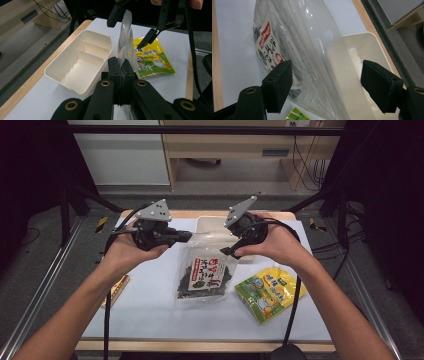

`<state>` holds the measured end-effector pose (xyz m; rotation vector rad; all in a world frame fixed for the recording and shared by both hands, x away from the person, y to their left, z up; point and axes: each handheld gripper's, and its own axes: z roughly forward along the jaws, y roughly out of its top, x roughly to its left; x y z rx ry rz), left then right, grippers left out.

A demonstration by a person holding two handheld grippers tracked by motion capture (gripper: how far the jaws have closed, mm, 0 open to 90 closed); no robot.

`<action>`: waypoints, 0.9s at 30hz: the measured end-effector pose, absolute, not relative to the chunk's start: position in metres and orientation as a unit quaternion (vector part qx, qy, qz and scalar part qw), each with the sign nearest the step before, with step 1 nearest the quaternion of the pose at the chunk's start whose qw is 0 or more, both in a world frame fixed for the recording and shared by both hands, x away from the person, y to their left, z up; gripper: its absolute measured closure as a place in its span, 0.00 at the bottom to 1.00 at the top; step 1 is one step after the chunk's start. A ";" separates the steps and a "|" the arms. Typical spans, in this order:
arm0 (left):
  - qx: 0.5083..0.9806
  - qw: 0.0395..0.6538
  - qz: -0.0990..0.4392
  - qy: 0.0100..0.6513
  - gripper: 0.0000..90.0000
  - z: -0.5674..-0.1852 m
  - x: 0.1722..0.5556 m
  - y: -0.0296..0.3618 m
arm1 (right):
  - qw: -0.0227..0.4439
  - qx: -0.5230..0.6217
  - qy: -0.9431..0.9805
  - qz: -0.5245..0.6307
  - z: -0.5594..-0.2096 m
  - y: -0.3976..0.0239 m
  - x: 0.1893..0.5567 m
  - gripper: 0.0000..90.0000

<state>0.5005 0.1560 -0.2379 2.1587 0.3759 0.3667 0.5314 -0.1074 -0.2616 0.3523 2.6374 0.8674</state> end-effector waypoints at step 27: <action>0.842 0.465 0.201 0.184 0.66 -0.251 0.496 0.164 | 0.095 0.101 0.945 0.295 -0.269 -0.099 0.521 0.91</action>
